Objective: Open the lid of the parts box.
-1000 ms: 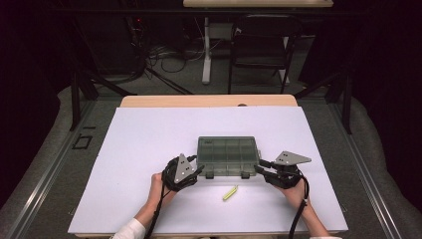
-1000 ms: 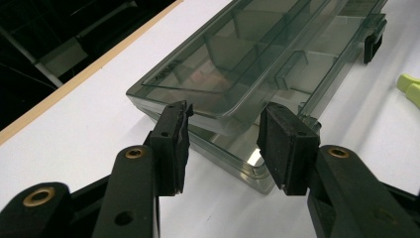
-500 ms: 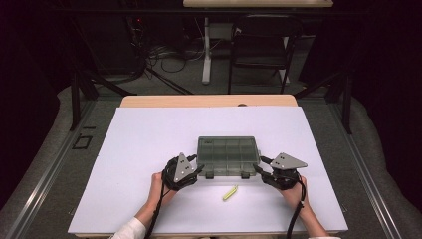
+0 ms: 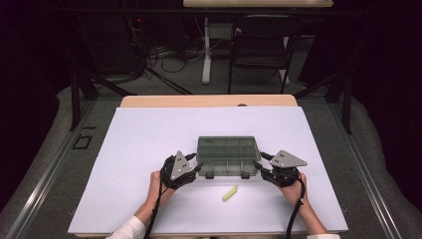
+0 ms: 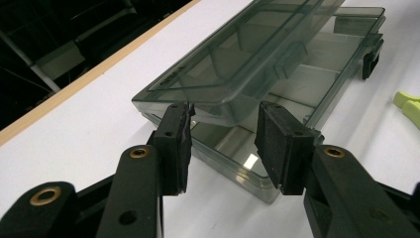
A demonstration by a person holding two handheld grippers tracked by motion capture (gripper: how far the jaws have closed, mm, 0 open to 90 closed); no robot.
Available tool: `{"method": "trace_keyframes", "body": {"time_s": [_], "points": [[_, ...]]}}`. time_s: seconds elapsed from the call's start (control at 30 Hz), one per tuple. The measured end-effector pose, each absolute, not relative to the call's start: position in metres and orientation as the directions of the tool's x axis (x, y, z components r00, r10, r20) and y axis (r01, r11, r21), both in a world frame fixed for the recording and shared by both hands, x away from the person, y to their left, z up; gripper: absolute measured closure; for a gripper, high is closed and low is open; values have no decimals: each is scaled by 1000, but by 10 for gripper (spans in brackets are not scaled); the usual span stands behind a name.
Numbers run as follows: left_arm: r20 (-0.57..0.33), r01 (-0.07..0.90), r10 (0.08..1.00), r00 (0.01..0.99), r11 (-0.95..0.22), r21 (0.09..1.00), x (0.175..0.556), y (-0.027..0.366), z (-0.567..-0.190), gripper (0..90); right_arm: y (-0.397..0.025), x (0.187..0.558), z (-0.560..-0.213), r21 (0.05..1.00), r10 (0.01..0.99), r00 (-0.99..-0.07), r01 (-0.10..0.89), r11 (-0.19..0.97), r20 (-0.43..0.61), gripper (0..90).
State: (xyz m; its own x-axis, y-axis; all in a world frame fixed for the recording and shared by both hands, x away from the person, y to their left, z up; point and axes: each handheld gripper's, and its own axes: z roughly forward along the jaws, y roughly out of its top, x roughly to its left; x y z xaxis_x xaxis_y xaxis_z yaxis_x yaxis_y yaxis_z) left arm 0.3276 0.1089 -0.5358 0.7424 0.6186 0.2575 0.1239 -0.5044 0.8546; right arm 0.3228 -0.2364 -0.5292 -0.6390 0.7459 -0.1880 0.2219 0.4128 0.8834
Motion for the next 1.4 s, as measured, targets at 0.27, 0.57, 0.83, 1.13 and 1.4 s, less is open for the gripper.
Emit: {"method": "trace_keyframes", "body": {"time_s": [0.27,0.57,0.83,1.13,1.4], "points": [[259,110,623,738,-489,865,335,110,-530,595,-236,329,-522,889,747,-637,213,405,-188,583],[246,100,613,751,-473,875,345,114,-517,655,-235,337,-515,899,760,-625,212,383,-177,617],[221,122,610,761,-469,875,355,116,-504,696,-234,345,-509,907,774,-611,212,364,-168,652],[178,153,606,776,-454,878,370,119,-490,738,-233,359,-499,905,787,-602,247,347,-137,675],[107,200,601,792,-421,885,384,123,-482,747,-231,375,-492,886,800,-591,310,346,-105,703]]}}
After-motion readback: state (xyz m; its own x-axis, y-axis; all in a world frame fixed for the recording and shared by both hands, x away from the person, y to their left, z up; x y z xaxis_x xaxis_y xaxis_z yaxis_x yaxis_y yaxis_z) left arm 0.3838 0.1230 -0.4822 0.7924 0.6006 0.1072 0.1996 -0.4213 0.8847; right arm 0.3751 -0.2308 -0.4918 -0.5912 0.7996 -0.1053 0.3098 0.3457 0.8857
